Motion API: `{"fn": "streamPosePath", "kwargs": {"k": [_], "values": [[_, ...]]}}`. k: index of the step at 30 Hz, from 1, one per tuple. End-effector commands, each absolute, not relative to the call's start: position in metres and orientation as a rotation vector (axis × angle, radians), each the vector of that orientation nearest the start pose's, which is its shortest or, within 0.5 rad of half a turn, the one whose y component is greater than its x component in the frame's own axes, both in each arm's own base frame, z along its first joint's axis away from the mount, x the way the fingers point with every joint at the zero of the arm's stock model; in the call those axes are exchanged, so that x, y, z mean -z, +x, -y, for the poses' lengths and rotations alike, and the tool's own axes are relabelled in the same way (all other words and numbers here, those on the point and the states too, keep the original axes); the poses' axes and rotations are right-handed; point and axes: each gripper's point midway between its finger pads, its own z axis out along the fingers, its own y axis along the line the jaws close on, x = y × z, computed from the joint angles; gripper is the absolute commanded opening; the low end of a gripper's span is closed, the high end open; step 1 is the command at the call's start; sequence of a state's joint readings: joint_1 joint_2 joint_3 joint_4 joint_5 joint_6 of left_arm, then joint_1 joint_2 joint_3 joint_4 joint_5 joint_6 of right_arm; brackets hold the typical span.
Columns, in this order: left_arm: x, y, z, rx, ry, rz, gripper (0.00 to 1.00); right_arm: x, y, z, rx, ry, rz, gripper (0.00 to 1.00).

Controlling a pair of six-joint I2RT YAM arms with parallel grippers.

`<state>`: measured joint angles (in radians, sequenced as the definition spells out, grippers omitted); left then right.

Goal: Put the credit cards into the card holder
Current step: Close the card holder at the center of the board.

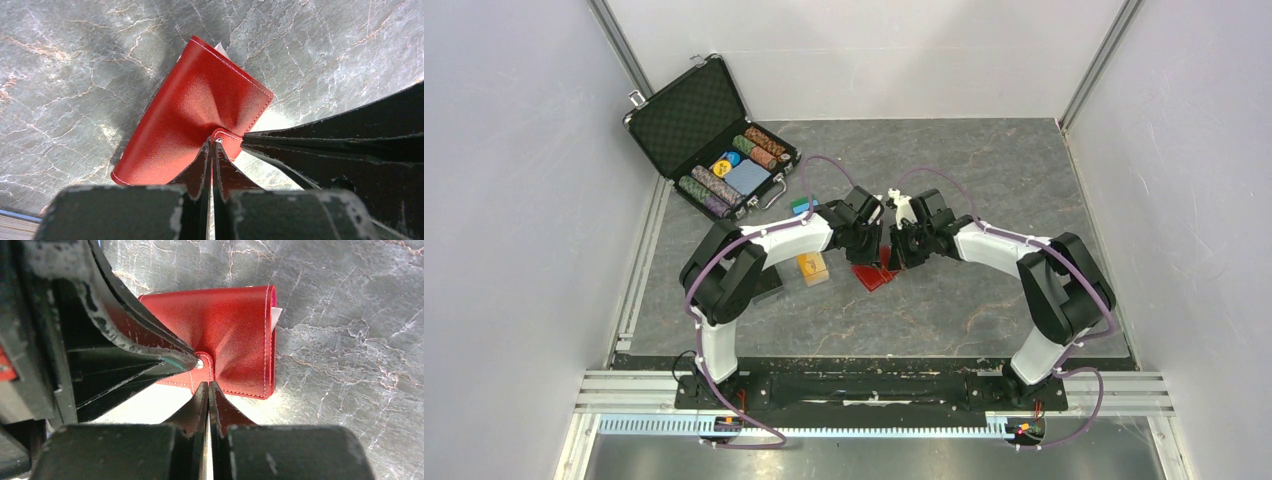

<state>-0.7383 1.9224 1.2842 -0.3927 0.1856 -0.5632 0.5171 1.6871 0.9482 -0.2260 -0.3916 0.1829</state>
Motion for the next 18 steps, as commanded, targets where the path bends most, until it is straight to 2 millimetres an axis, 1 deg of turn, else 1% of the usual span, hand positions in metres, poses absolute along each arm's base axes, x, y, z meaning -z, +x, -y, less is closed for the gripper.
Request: {"fn": "streamPosePath", "kwargs": {"k": [1,6,8,14,18], "values": [[-0.036,0.296,0.333,0.604,0.372,-2.702,0.02,-0.053,0.307,-0.260,-0.780,-0.581,-2.471,0.00],[-0.042,0.295,0.335,0.623,0.377,-2.686,0.02,-0.045,0.322,-0.254,-0.681,-0.524,-2.498,0.00],[-0.044,0.294,0.335,0.639,0.380,-2.677,0.02,-0.038,0.322,-0.249,-0.642,-0.513,-2.528,0.00],[-0.056,0.295,0.343,0.701,0.385,-2.636,0.02,-0.012,0.310,-0.236,-0.579,-0.504,-2.617,0.00],[-0.061,0.299,0.345,0.714,0.373,-2.616,0.02,-0.005,0.301,-0.231,-0.572,-0.513,-2.645,0.00]]}}
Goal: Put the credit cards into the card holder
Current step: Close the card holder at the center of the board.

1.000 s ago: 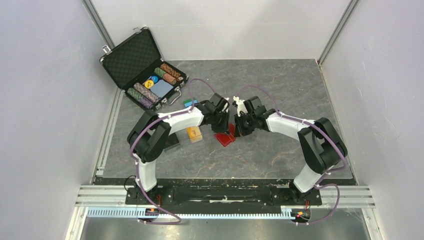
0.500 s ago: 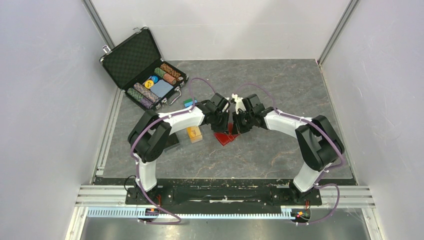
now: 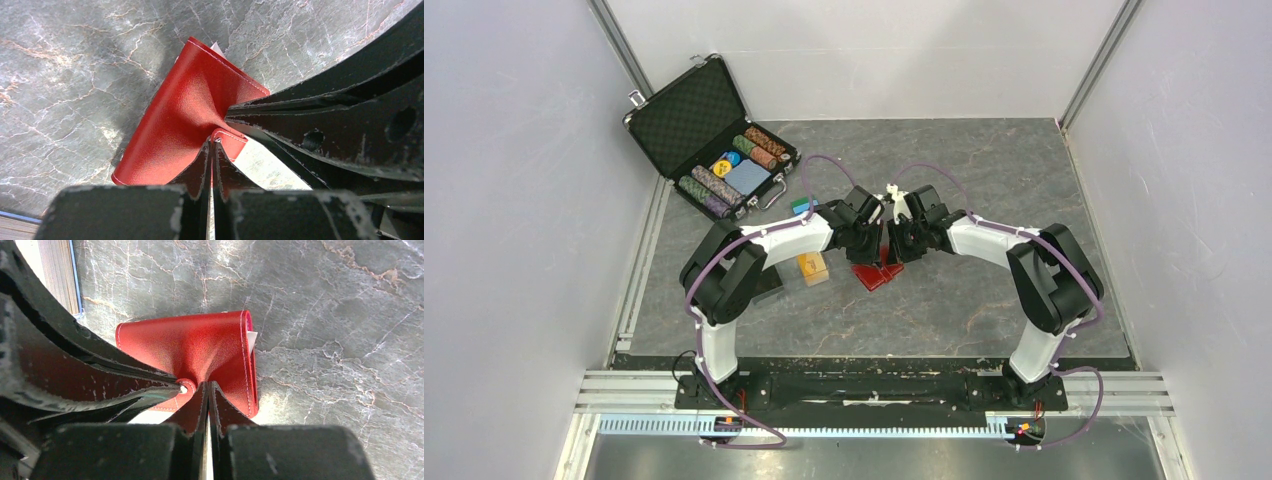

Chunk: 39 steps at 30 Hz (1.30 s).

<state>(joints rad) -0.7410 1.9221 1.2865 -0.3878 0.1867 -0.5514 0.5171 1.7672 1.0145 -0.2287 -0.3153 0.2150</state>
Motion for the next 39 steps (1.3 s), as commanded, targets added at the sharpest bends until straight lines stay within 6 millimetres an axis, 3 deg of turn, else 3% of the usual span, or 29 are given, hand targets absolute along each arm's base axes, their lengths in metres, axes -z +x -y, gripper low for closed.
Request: {"fn": "streamPosePath", "kwargs": {"k": [1,16,25,36,39], "values": [[-0.062,0.300,0.345,0.717,0.365,-2.612,0.02,-0.004,0.300,-0.230,-0.571,-0.511,-2.649,0.00],[-0.065,0.310,0.337,0.720,0.296,-2.585,0.02,0.003,0.291,-0.226,-0.573,-0.538,-2.668,0.00],[-0.065,0.316,0.327,0.806,0.181,-2.558,0.02,0.002,0.288,-0.225,-0.607,-0.521,-2.654,0.00],[-0.087,0.318,0.338,0.914,0.241,-2.456,0.02,0.004,0.285,-0.225,-0.619,-0.535,-2.658,0.00],[-0.084,0.320,0.338,0.896,0.248,-2.462,0.02,0.005,0.283,-0.225,-0.625,-0.545,-2.659,0.00]]}}
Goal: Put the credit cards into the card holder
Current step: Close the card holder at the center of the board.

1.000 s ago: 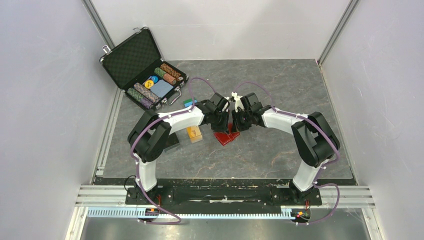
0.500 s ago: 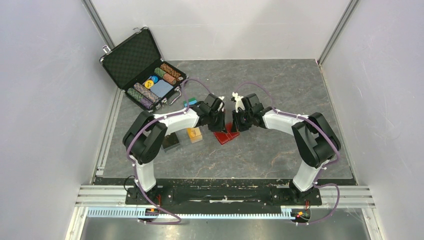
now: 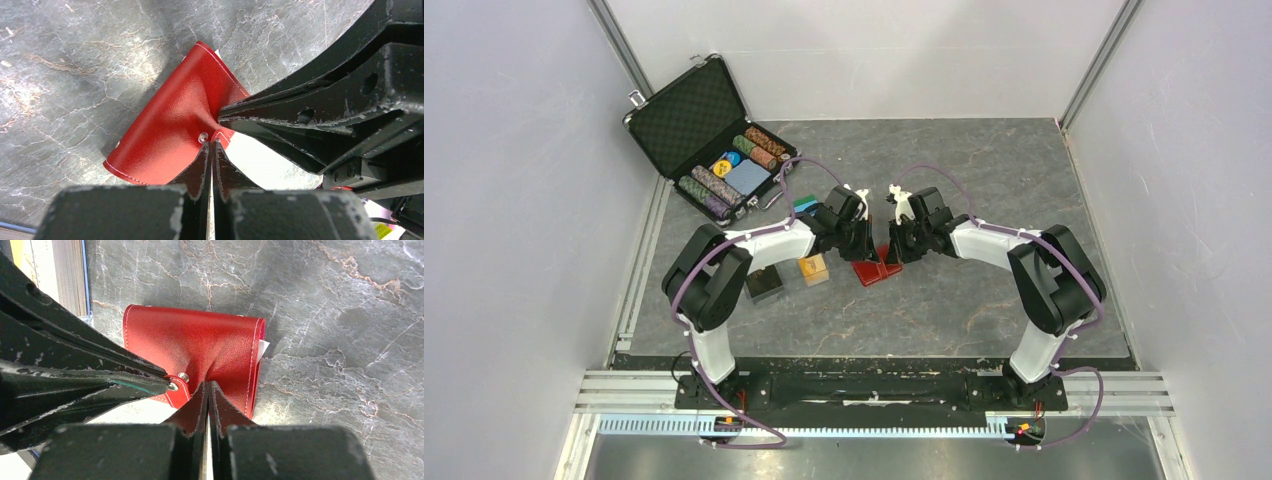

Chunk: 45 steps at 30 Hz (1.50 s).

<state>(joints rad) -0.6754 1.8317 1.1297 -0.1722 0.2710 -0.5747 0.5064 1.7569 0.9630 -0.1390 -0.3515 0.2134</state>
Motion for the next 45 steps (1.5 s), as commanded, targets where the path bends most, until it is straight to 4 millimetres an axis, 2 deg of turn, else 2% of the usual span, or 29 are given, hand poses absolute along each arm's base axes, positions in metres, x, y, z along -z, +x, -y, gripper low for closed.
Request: {"fn": "streamPosePath", "kwargs": {"k": [1,9,14,24,38,45], "values": [[-0.083,0.321,0.337,0.886,0.251,-2.466,0.02,0.005,0.283,-0.225,-0.628,-0.546,-2.660,0.00],[-0.069,0.326,0.330,0.798,0.265,-2.500,0.02,0.004,0.280,-0.225,-0.640,-0.557,-2.658,0.00],[-0.057,0.327,0.332,0.788,0.292,-2.524,0.02,0.002,0.281,-0.227,-0.654,-0.568,-2.648,0.00],[-0.036,0.322,0.324,0.729,0.276,-2.589,0.02,-0.017,0.287,-0.237,-0.726,-0.581,-2.566,0.00],[-0.038,0.319,0.314,0.678,0.240,-2.605,0.02,-0.053,0.289,-0.262,-0.921,-0.628,-2.393,0.00],[-0.035,0.316,0.311,0.653,0.241,-2.621,0.02,-0.060,0.294,-0.268,-0.950,-0.622,-2.350,0.00]]}}
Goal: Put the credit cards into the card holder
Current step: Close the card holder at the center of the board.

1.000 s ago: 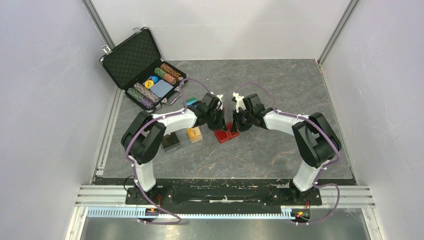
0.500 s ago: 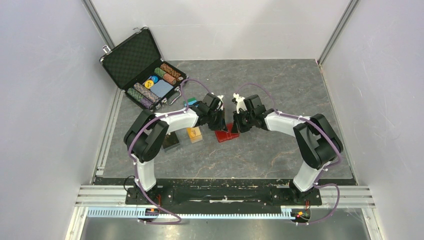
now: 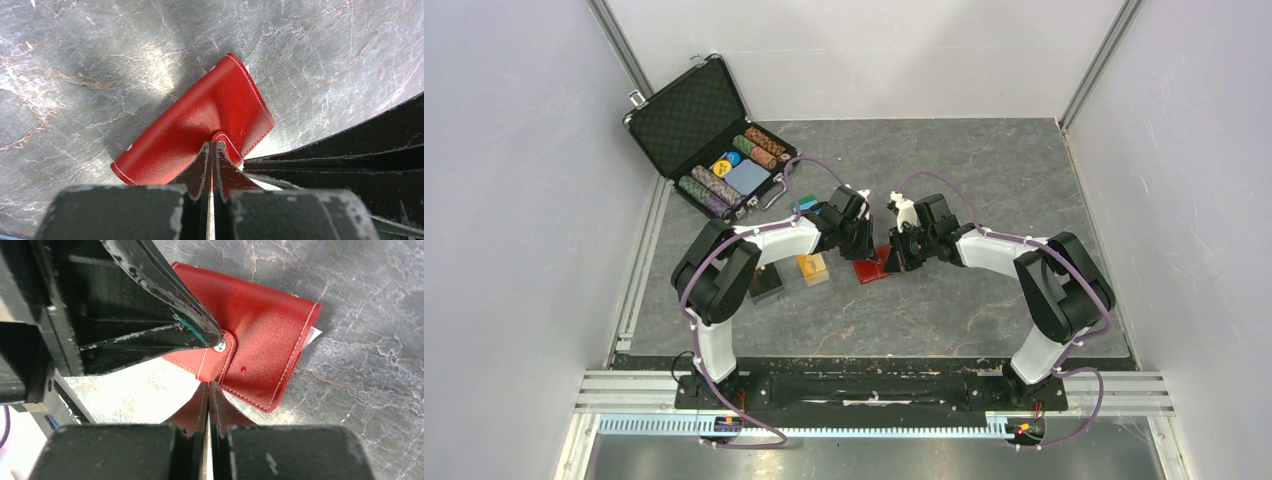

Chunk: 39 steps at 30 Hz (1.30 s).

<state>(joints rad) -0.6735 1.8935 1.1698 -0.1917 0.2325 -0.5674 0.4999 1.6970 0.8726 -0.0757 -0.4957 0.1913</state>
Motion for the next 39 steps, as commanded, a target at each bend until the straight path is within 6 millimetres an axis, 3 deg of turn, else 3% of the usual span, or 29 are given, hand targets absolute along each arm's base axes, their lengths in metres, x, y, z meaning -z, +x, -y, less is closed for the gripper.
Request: {"fn": "streamPosePath", "kwargs": {"k": [1,8,15,19,23,26,29,33,39], "values": [[-0.035,0.316,0.311,0.651,0.243,-2.623,0.02,-0.061,0.295,-0.269,-0.952,-0.617,-2.350,0.00],[-0.033,0.312,0.312,0.644,0.265,-2.629,0.02,-0.048,0.310,-0.272,-0.917,-0.569,-2.413,0.00],[-0.033,0.310,0.314,0.649,0.264,-2.632,0.02,-0.023,0.306,-0.270,-0.872,-0.553,-2.507,0.00],[-0.036,0.311,0.315,0.659,0.262,-2.623,0.03,-0.003,0.300,-0.258,-0.764,-0.551,-2.591,0.00],[-0.052,0.314,0.320,0.708,0.259,-2.579,0.24,0.013,0.294,-0.245,-0.657,-0.554,-2.655,0.00],[-0.063,0.321,0.319,0.729,0.235,-2.550,0.30,0.022,0.290,-0.237,-0.574,-0.565,-2.699,0.00],[-0.064,0.323,0.315,0.727,0.222,-2.550,0.27,0.032,0.285,-0.230,-0.522,-0.562,-2.743,0.00],[-0.051,0.314,0.324,0.799,0.263,-2.594,0.17,0.037,0.281,-0.227,-0.509,-0.564,-2.769,0.00],[-0.038,0.305,0.334,0.854,0.295,-2.629,0.16,0.039,0.281,-0.229,-0.515,-0.567,-2.779,0.00]]}}
